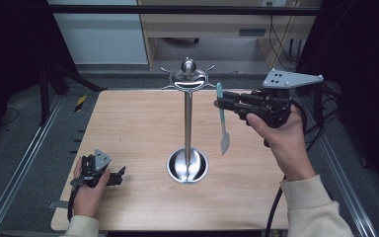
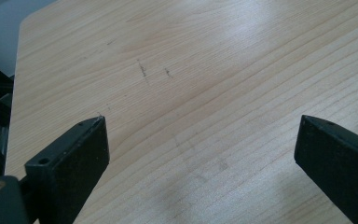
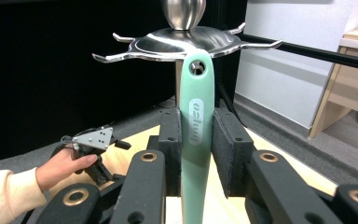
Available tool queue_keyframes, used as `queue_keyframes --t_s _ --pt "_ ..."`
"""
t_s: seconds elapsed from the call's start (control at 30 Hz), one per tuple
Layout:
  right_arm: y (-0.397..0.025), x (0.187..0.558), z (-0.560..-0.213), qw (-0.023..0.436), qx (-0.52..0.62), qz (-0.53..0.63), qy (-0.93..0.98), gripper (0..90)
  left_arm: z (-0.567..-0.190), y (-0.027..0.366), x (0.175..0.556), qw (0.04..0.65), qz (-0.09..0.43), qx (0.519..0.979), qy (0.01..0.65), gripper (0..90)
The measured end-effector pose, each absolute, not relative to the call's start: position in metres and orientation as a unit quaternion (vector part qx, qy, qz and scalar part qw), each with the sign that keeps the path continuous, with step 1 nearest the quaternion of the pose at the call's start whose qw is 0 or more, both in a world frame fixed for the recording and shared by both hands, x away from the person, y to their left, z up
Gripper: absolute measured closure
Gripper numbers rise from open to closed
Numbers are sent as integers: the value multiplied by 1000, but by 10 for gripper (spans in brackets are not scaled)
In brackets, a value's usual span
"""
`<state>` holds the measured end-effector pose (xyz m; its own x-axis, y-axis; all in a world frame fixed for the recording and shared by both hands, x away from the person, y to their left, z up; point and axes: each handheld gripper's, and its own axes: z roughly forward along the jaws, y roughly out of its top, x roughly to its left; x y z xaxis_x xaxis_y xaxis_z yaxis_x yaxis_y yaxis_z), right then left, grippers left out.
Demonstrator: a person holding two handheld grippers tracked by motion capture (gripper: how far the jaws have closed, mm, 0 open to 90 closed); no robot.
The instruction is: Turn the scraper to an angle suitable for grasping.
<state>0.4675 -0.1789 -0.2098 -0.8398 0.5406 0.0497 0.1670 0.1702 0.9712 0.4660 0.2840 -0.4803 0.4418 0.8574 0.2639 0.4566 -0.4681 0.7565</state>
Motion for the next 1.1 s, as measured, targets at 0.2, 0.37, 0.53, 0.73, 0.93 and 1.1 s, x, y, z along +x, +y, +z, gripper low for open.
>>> queue_keyframes --t_s 0.2,0.37,0.53,0.73,0.93,1.1 --pt "-176 469 -211 154 237 596 752 742 -480 284 466 305 326 793 414 29" --pt "-176 470 -211 154 237 596 752 742 -480 284 466 305 326 793 414 29" --pt "-175 470 -211 156 237 597 750 742 -480 284 466 305 326 793 414 29" --pt "-174 471 -211 155 238 596 751 742 -480 284 466 305 326 793 414 29" --pt "-173 472 -212 154 239 597 750 742 -480 283 466 307 327 793 413 29" --pt "-170 473 -213 153 237 598 751 742 -480 284 466 306 327 793 414 29"
